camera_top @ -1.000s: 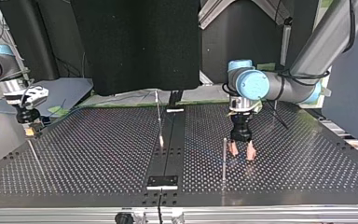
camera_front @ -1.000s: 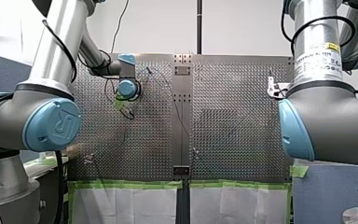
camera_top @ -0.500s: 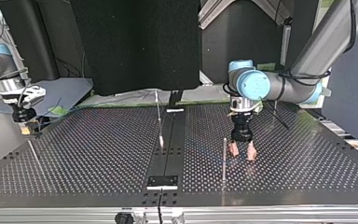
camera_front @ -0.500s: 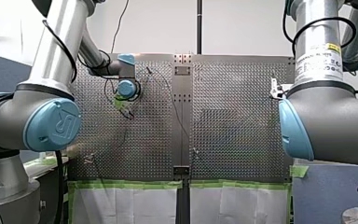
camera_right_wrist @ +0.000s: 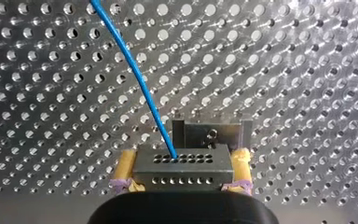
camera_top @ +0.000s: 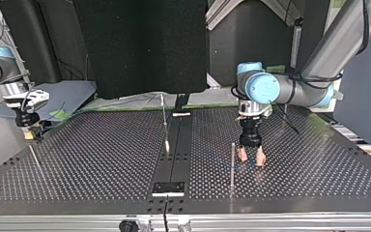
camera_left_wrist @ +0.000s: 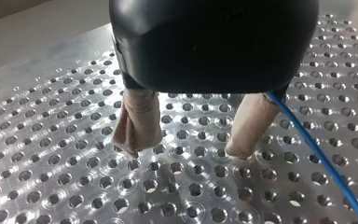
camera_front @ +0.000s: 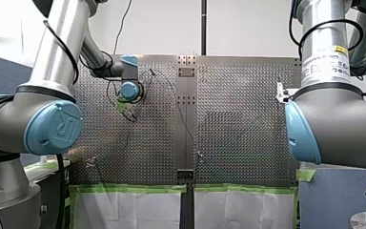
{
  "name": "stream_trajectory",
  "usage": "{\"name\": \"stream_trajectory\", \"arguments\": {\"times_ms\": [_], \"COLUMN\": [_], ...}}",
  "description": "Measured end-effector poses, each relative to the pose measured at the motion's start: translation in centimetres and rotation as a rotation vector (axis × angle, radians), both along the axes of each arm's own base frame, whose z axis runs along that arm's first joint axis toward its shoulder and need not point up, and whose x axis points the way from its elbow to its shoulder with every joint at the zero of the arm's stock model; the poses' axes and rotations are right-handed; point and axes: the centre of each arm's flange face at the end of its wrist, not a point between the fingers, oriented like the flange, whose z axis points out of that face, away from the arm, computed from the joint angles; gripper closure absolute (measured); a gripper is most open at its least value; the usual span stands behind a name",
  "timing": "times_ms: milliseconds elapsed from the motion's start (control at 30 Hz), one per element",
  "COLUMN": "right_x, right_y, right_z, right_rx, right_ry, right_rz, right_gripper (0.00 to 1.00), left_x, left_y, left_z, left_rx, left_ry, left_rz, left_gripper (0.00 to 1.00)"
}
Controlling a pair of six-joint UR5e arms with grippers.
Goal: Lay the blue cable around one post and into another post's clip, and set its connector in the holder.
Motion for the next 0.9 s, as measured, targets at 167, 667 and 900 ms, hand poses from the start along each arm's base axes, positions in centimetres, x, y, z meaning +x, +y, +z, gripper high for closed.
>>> {"name": "stream_trajectory", "arguments": {"times_ms": [167,667,900], "right_x": [0.3,0.8,0.9], "right_y": [-0.2,-0.5,-0.6], "right_z": [0.4,1.4,1.4], "right_rx": [-0.003,-0.006,-0.006], "right_ry": [-0.001,0.0,-0.001], "right_rz": [0.004,0.011,0.011], "right_gripper": [1.0,1.0,1.0], "left_x": [0.0,0.1,0.1], "left_y": [0.0,0.1,0.1], "left_z": [0.0,0.0,0.0], "left_rx": [0.0,0.001,0.0], "left_ry": [0.0,-0.001,-0.001], "left_rz": [-0.002,-0.005,-0.007], "left_gripper": [0.0,0.0,0.0]}}
